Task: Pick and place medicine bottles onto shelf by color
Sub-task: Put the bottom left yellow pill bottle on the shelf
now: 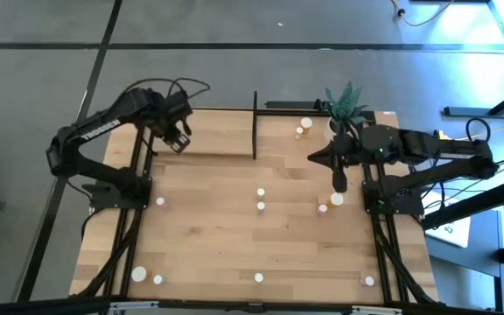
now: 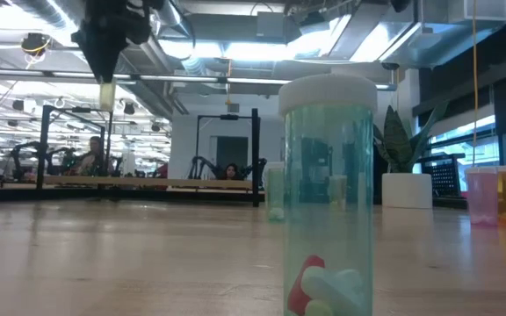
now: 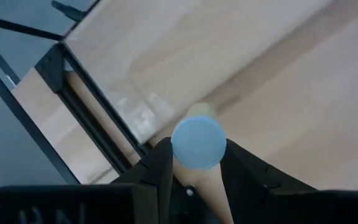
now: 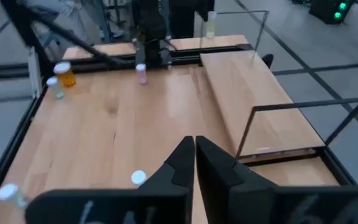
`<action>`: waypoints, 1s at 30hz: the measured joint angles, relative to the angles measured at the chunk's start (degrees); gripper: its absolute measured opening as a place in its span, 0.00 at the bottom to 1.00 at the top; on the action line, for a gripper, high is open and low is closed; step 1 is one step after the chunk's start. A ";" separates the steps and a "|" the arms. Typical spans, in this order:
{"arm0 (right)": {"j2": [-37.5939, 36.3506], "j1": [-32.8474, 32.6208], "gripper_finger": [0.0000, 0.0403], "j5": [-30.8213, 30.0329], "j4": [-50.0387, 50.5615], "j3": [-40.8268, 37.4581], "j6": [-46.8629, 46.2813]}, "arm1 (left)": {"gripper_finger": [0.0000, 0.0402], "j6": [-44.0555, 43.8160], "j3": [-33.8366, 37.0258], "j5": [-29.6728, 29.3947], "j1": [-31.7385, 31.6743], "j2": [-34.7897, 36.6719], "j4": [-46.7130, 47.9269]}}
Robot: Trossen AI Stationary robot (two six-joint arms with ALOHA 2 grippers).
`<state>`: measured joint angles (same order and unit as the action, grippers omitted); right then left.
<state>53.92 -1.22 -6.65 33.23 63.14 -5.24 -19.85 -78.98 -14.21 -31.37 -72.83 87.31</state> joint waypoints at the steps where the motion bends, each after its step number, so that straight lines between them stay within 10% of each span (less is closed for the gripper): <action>1: 0.45 1.21 0.05 1.25 0.22 0.83 -0.18 | 0.26 0.95 0.00 0.03 -1.12 -0.20 -0.55; 17: 26.45 16.08 0.05 17.63 17.38 34.85 5.58 | 0.26 5.41 0.00 -0.03 -8.55 -3.84 -4.15; 30: 47.87 21.00 0.05 19.80 23.12 54.70 10.39 | 0.26 5.39 0.00 -0.07 -10.39 -3.83 -4.26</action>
<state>101.79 19.79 13.15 56.35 117.85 5.15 -14.46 -78.98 -14.28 -41.76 -76.66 83.05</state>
